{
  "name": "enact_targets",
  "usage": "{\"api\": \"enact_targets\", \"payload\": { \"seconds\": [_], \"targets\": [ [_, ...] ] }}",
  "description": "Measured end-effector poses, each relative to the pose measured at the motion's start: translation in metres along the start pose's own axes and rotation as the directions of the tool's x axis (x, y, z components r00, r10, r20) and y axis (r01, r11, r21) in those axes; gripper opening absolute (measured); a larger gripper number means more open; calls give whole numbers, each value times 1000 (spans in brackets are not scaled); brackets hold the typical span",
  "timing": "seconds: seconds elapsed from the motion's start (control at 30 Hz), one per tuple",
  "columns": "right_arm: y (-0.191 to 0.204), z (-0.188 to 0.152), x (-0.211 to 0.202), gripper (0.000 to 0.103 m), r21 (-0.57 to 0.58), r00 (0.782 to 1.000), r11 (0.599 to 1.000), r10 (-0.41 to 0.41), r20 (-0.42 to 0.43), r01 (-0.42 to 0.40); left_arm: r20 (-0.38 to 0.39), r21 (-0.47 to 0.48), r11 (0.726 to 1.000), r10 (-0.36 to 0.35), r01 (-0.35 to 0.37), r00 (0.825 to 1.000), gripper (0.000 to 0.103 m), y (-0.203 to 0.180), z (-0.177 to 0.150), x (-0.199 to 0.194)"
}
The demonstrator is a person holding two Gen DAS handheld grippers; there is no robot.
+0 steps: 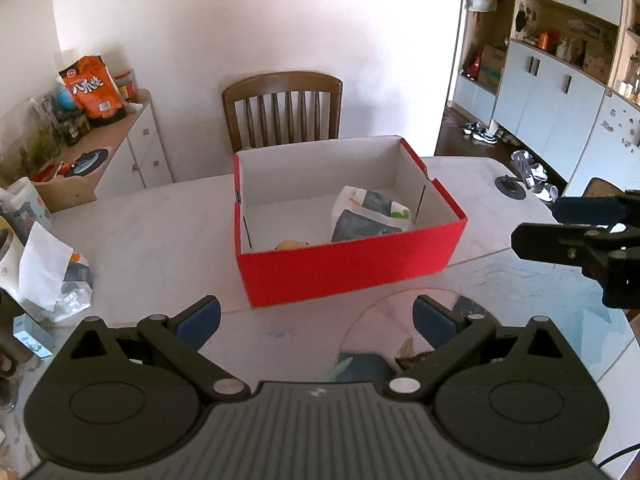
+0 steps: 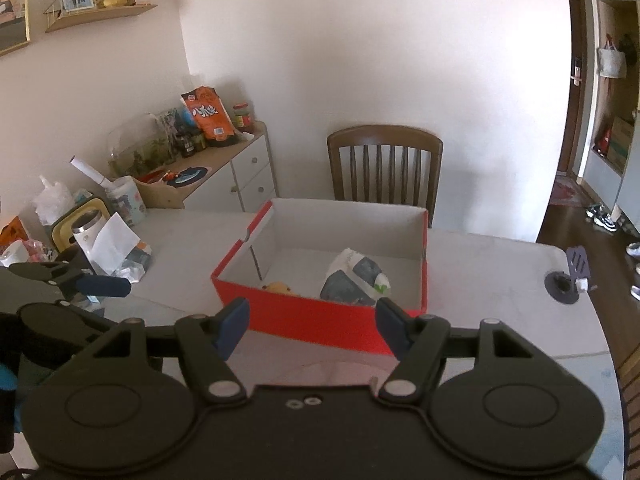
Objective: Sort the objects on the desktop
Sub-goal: 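Withdraw both tools from the box back toward the table items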
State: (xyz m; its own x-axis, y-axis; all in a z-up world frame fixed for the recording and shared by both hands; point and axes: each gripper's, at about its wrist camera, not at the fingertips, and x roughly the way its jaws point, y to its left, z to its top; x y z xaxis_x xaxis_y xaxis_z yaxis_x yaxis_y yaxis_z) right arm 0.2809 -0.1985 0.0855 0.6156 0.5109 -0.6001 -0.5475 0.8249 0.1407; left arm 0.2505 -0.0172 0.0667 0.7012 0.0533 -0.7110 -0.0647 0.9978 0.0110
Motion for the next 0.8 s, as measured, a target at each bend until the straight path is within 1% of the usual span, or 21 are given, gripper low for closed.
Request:
{"api": "enact_targets", "payload": {
  "seconds": [0.23, 0.4, 0.53, 0.67, 0.8],
  "targets": [
    [16, -24, -17, 70, 23, 1000, 999, -26, -14, 27, 17, 2, 999, -34, 34, 999, 103, 11, -23, -21],
    [25, -38, -28, 70, 39, 999, 998, -47, -11, 47, 25, 48, 998, -46, 45, 999, 103, 15, -40, -31],
    [32, -49, -33, 70, 47, 998, 997, -64, -13, 64, 27, 59, 996, -63, 61, 998, 103, 18, -55, -38],
    [38, -63, -35, 70, 57, 996, 995, -85, -22, 86, 15, 57, 997, -61, 60, 998, 103, 20, -74, -42],
    [41, -77, -32, 70, 70, 994, 992, -103, -38, 106, -18, 46, 997, -67, 68, 998, 103, 23, -95, -40]
  ]
}}
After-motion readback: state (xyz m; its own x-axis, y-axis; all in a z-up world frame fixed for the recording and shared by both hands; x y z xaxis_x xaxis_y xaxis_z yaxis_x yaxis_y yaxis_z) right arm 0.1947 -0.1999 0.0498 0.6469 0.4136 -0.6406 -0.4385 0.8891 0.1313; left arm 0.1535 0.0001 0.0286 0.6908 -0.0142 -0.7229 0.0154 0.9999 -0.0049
